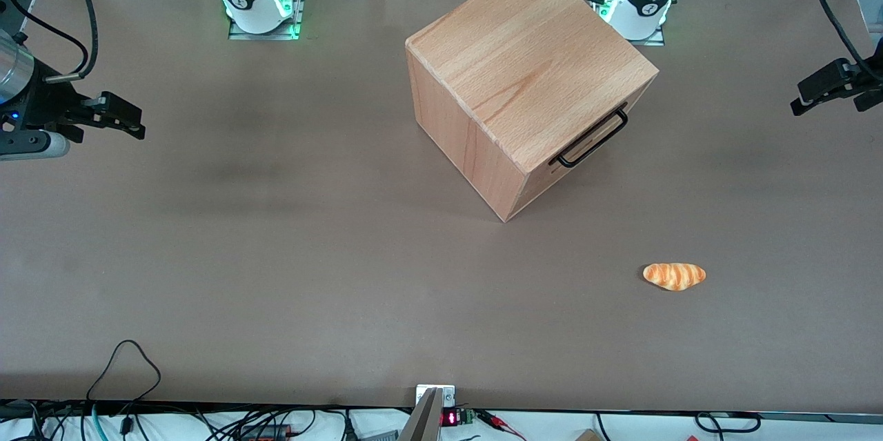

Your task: Open top drawer with left arm

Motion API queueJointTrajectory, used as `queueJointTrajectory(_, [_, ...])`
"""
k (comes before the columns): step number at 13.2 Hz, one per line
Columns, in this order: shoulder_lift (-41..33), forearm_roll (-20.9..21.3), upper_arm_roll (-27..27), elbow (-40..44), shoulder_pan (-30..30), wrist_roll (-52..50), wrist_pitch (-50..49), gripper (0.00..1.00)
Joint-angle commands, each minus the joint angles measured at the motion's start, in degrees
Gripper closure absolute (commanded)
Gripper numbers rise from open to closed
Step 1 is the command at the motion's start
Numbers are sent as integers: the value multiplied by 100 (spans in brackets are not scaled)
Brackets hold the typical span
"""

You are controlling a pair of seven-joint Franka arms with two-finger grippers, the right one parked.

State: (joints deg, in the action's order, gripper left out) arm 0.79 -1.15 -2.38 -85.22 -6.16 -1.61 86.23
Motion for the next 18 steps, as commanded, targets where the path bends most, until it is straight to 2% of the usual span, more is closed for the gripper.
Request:
queueJointTrajectory(1, [53, -139, -17, 129, -52, 20, -106, 0])
queueJointTrajectory(8, [114, -122, -87, 41, 18, 99, -115, 0])
queueJointTrajectory(13, [378, -113, -613, 49, 44, 213, -98, 0])
queueJointTrajectory(18, [554, -192, -825, -47, 36, 1942, -106, 0])
